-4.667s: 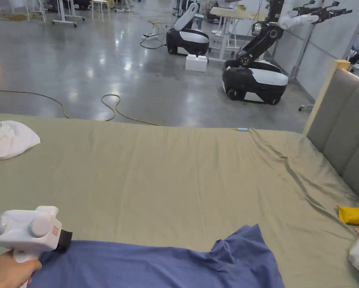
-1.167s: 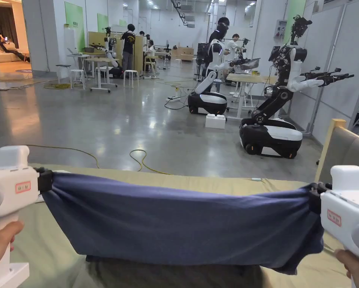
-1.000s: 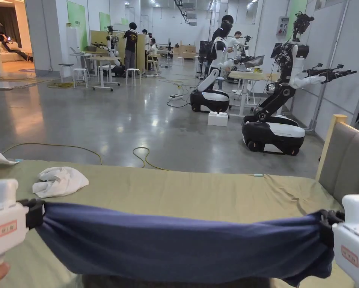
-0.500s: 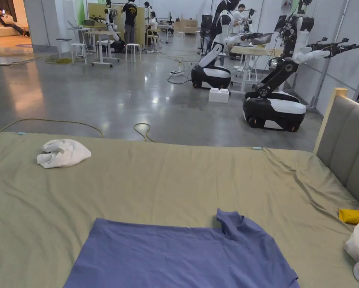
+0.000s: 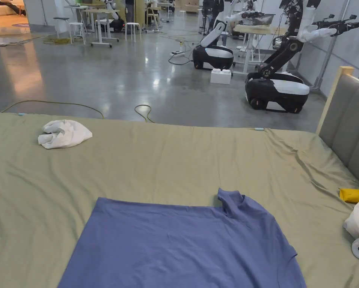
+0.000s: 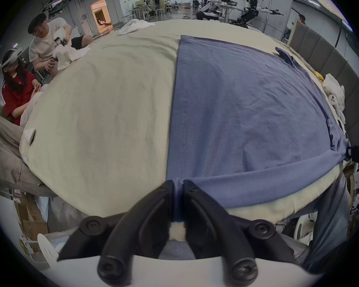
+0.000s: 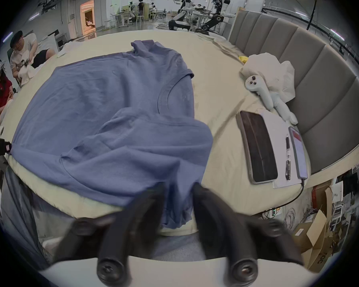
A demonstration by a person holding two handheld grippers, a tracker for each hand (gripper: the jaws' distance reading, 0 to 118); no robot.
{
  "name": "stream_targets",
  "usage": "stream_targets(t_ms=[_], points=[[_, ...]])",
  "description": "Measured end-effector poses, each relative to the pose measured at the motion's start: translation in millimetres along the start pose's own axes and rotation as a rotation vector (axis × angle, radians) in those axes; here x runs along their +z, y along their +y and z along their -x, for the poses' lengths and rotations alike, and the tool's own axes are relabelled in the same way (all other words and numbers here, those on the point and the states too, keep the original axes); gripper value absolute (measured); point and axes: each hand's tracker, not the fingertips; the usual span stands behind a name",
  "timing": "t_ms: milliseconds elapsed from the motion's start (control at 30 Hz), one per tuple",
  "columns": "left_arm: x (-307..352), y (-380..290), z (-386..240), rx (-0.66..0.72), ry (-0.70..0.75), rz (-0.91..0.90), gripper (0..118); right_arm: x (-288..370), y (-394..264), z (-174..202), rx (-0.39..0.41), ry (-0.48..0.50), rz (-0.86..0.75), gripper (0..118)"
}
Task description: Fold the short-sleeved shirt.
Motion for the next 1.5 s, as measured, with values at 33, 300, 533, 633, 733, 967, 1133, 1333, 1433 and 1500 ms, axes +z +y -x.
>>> stream_targets(t_ms=[33,300,533,633,733,967,1133,1333,1433,1500], points=[[8,0,-3,0.010,0.007,-0.016,26,5,3,0,-0.007,-0.007,-0.031,62],[45,40,-27,0.044,-0.080,-0.328,57,34,52,34,-0.037,0.040,-0.347,82],[92,77,-61,0.071,-0.052,-0.671,56,59,99,76,-0.156,0.074,-0.696,78],[113,83,-71,0.056,-0.015,-0.787,46,73,110,87,-0.162,0.045,-0.804,42],[128,86,-80,0.030,0.015,-0.859,8,82,118,89,-0.177,0.073,-0.866,4],[139,80,-72,0.004,0.014,-0.830,3,88,119,89,-0.154,0.075,-0.894,0],[117,67,-28,0.015,-0.034,-0.544,3,78,117,89,-0.116,0.082,-0.832,0],[72,32,22,0.068,-0.111,-0.152,3,59,109,91,-0.091,0.095,-0.748,0],[48,18,32,0.098,-0.124,-0.020,10,50,106,93,-0.079,0.097,-0.709,0],[33,12,35,0.133,-0.122,0.005,47,46,102,93,-0.074,0.100,-0.687,0]])
